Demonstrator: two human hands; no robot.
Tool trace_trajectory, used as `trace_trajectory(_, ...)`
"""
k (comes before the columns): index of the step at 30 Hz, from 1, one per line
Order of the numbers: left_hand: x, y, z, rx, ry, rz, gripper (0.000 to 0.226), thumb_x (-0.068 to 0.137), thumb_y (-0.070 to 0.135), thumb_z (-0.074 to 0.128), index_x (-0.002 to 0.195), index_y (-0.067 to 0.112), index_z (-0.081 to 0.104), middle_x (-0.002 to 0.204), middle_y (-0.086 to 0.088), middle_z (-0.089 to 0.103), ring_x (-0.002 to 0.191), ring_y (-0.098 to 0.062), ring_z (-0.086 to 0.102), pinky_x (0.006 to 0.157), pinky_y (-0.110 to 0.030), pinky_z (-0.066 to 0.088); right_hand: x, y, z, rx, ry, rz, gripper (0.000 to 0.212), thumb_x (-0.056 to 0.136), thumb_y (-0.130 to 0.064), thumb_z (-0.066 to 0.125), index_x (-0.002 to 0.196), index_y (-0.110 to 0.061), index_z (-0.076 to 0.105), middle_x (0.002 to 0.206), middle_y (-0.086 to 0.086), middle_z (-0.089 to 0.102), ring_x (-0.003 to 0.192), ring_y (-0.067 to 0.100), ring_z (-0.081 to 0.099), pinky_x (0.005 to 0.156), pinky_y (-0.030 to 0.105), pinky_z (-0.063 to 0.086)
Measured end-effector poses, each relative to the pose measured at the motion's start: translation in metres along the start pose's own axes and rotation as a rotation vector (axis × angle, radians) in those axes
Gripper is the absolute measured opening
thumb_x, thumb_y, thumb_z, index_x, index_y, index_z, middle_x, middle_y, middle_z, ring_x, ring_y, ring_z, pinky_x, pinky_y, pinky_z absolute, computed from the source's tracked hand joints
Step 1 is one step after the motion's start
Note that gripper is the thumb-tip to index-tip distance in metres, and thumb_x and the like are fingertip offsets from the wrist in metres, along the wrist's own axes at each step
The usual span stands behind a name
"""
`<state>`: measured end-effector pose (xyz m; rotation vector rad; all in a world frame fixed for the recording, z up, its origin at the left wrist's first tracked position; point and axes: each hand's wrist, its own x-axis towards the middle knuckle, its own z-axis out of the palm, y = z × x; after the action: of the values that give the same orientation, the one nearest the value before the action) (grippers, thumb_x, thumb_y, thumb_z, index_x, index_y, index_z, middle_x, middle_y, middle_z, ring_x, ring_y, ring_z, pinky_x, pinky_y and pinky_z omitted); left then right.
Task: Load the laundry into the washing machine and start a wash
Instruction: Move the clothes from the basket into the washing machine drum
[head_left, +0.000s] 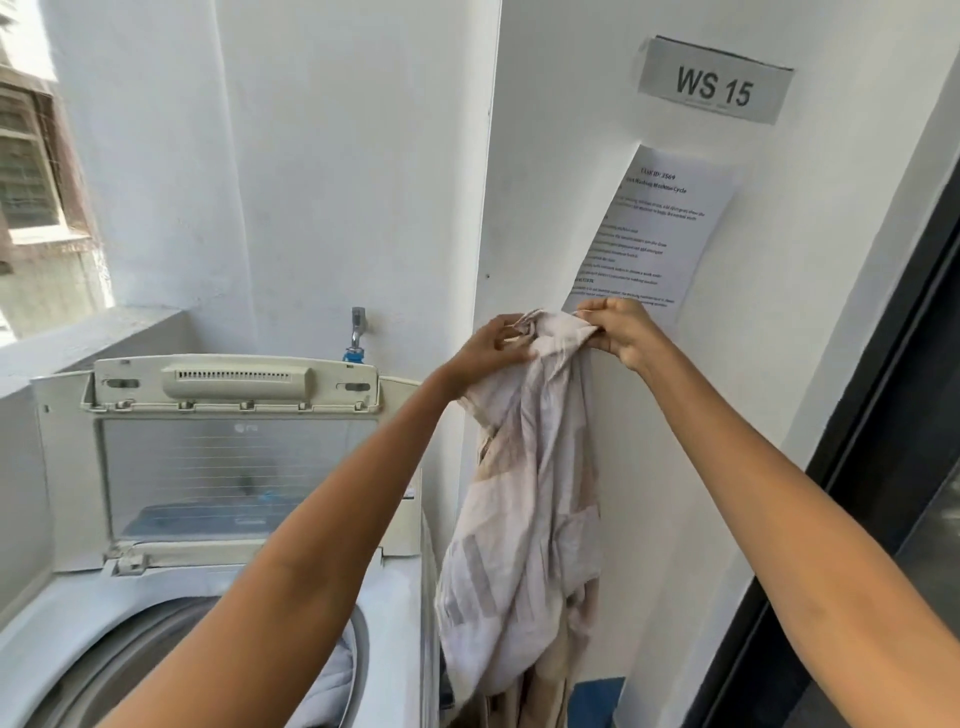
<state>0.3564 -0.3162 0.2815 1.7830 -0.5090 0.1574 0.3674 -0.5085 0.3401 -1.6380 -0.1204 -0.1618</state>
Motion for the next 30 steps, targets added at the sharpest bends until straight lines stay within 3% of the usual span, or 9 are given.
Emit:
trace_trajectory(3,-0.006,-0.010,0.012,0.204,-0.115,-0.048,0.081,0.077,0.012,0.078,0.142,0.010,0.031,0.137,-0.003,0.044,0.125,-0.012,0.043,0.107,-0.028,0.036,-0.001,-0.007,0.019,0.094,0.022,-0.068,0.021,0.090,0.001,0.057,0.078,-0.016,0.056,0.078,0.002,0.058,0.069,0.009,0.056,0.051,0.017,0.054)
trace_trajectory(7,-0.004,-0.008,0.024,0.365,0.401,-0.024,0.005,0.078,0.006,0.062,0.078,0.008,0.057,0.078,-0.013,0.060,0.075,-0.026,0.052,0.068,-0.033,0.040,-0.006,0.002,0.037,0.053,0.014,-0.160,0.009,0.089,-0.008,0.062,0.089,-0.016,0.059,0.092,0.007,0.060,0.073,0.010,0.060,0.064,0.024,0.053)
trace_trajectory(8,-0.005,-0.007,0.025,0.317,0.490,-0.022,0.012,0.076,0.004,0.055,0.067,0.010,0.052,0.068,-0.015,0.056,0.067,-0.028,0.048,0.062,-0.031,0.035,-0.010,0.007,0.037,0.022,-0.005,-0.205,0.009,0.089,-0.012,0.064,0.097,-0.015,0.059,0.093,0.008,0.061,0.071,0.007,0.063,0.061,0.022,0.054)
trace_trajectory(12,-0.011,0.002,0.016,0.206,0.620,-0.028,0.013,0.076,0.008,0.053,0.070,0.006,0.064,0.073,-0.019,0.066,0.069,-0.031,0.057,0.057,-0.030,0.032,-0.027,0.053,0.025,-0.079,-0.081,-0.249,0.058,0.085,-0.026,0.069,0.135,-0.019,0.040,0.113,0.009,0.060,0.090,0.011,0.065,0.071,0.023,0.054)
trace_trajectory(16,-0.020,0.027,-0.020,0.163,0.705,0.045,0.016,0.070,0.005,0.047,0.067,0.005,0.063,0.069,-0.022,0.062,0.061,-0.021,0.045,0.055,-0.029,0.029,-0.064,0.137,0.026,-0.646,-0.310,0.046,0.102,0.075,-0.035,0.078,0.152,-0.018,0.013,0.148,0.012,0.034,0.127,0.027,0.046,0.098,0.031,0.043)
trace_trajectory(19,-0.027,0.046,-0.047,0.102,0.794,0.096,0.018,0.070,-0.005,0.048,0.066,0.005,0.063,0.073,-0.023,0.063,0.057,-0.020,0.044,0.052,-0.026,0.029,-0.095,0.185,0.050,-0.829,-0.360,0.149,0.070,0.079,-0.046,0.071,0.138,-0.020,0.044,0.124,0.005,0.060,0.103,0.020,0.063,0.084,0.028,0.050)
trace_trajectory(21,-0.035,0.055,-0.066,0.082,0.813,0.119,0.020,0.070,-0.006,0.049,0.065,0.007,0.063,0.067,-0.021,0.062,0.058,-0.016,0.042,0.055,-0.026,0.029,-0.105,0.190,0.074,-0.828,-0.244,0.077,0.030,0.086,-0.045,0.061,0.101,-0.019,0.065,0.090,0.001,0.069,0.084,0.021,0.068,0.071,0.033,0.053)
trace_trajectory(25,-0.056,0.069,-0.115,0.088,0.853,0.125,0.021,0.070,-0.007,0.046,0.059,0.011,0.051,0.052,0.003,0.036,0.061,-0.014,0.034,0.056,-0.028,0.025,-0.109,0.149,0.118,-0.817,-0.011,-0.107,0.022,0.093,-0.028,0.051,0.081,-0.016,0.065,0.089,0.010,0.070,0.090,0.030,0.065,0.061,0.031,0.038)
trace_trajectory(30,-0.074,0.118,-0.167,0.070,0.894,0.214,0.032,0.071,-0.007,0.045,0.053,0.018,0.040,0.051,0.007,0.034,0.058,-0.013,0.033,0.051,-0.028,0.023,-0.120,0.060,0.186,-0.344,0.070,-0.332,0.024,0.090,-0.008,0.049,0.069,-0.013,0.059,0.074,0.007,0.061,0.071,0.017,0.053,0.064,0.032,0.038)
